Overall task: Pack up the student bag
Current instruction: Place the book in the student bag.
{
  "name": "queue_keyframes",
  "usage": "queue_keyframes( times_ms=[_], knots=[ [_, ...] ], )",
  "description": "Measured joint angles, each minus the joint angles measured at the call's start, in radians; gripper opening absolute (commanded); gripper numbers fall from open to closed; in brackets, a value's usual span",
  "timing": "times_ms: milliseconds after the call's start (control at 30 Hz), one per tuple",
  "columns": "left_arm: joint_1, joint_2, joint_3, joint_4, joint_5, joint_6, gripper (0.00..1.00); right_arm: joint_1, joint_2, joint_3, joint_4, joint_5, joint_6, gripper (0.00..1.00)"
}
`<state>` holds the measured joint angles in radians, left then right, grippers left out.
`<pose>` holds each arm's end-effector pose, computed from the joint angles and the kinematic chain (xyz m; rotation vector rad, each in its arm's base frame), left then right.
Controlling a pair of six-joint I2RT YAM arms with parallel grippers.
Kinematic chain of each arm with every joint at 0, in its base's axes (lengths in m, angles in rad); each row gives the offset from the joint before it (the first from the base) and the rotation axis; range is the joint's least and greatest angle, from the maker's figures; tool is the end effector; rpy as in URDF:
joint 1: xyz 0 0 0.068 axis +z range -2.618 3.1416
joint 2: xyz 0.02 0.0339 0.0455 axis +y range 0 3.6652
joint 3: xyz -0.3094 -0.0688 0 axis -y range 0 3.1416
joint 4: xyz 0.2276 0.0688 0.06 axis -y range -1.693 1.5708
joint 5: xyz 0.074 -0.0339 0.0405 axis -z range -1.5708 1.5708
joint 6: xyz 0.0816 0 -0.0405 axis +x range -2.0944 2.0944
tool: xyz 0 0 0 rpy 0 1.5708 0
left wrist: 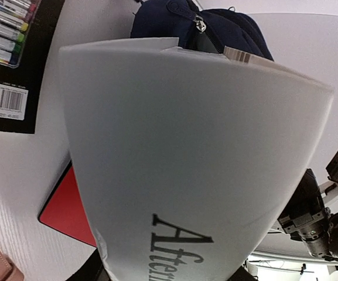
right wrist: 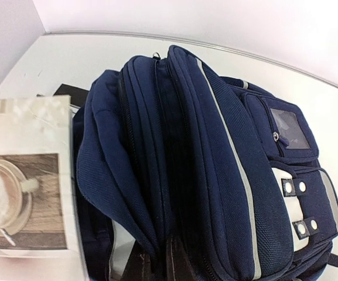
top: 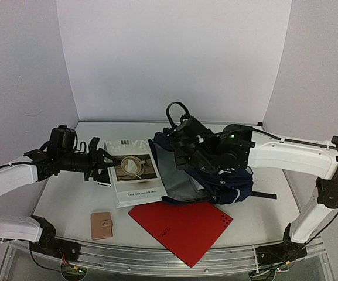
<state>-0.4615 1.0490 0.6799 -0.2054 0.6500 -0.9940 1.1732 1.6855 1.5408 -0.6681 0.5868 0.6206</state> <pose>0.1717 -0.1406 0.2801 -0.2062 2.4207 -1.4658 0.1915 0.3392 0.3443 -0.3483 2.2066 0.2721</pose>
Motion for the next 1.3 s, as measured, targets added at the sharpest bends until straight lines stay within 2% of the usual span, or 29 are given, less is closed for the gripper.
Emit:
queue_keyframes(
  times_ms=[400,667,1033,1300],
  knots=[
    [-0.163,0.224,0.076,0.205,-0.082,-0.122,0.16,-0.001,-0.05,-0.043,0.038,-0.024,0.041,0.0],
    [-0.202,0.342,0.097,0.314,-0.114,-0.184,0.16,-0.003,-0.05,-0.046,0.046,-0.03,0.065,0.0],
    [-0.275,0.376,0.142,0.25,-0.156,-0.165,0.16,-0.002,-0.059,-0.047,0.06,0.049,0.09,0.0],
    [-0.275,0.318,0.099,0.202,-0.185,-0.157,0.16,-0.002,-0.06,-0.045,0.084,-0.024,0.016,0.0]
  ],
)
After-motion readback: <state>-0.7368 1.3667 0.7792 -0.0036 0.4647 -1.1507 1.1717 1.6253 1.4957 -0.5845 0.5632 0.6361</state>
